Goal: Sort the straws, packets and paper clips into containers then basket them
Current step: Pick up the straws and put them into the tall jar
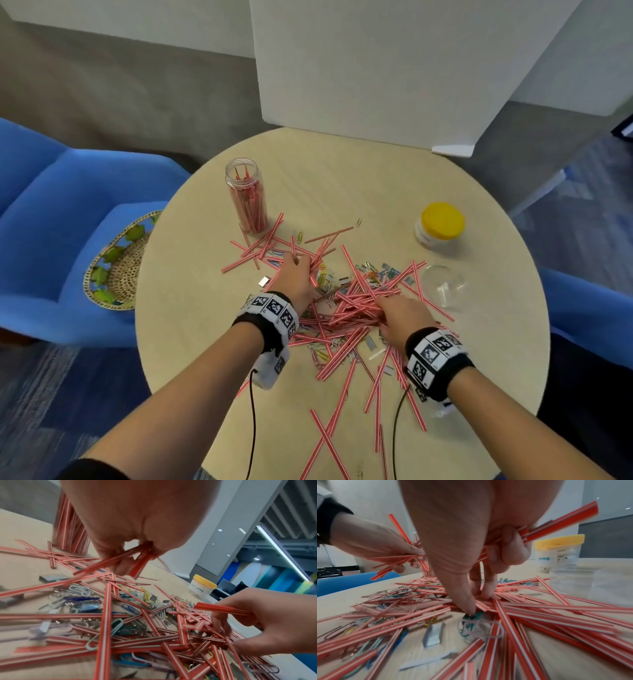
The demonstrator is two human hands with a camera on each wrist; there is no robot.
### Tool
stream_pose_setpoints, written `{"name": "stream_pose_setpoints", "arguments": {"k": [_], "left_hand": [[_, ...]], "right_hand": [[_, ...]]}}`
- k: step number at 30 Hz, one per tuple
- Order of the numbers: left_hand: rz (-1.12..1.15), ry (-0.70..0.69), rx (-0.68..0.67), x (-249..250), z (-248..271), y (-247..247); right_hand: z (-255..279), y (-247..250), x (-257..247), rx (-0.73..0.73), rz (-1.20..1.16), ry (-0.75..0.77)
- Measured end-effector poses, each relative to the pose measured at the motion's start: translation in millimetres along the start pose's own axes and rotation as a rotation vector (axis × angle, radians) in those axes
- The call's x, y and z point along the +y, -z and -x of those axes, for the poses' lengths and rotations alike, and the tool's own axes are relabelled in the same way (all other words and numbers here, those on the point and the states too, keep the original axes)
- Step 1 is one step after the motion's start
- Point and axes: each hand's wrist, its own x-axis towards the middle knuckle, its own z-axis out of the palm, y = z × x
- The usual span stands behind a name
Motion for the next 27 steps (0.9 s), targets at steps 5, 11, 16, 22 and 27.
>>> {"name": "stream_pose_setpoints", "arguments": {"k": [5, 11, 16, 22, 27], "left_hand": [[-0.105, -0.002, 0.129, -1, 6, 3], [0.267, -0.012, 0.036, 8, 13, 14], [0.534, 0.081, 0.121, 13, 11, 15], [0.708, 0.161, 0.084, 8, 6, 22], [1.003, 0.19, 0.019, 6, 10, 56]], "right_hand": [[1, 4, 1, 0.007, 0.044, 0.009], [0, 8, -7, -0.062, 0.129, 0.092], [-7, 13, -11, -0.149, 0.153, 0.119], [-13, 28, -10, -0.21, 0.084, 0.127], [-7, 46, -8, -0.158, 0.092, 0.143]]}}
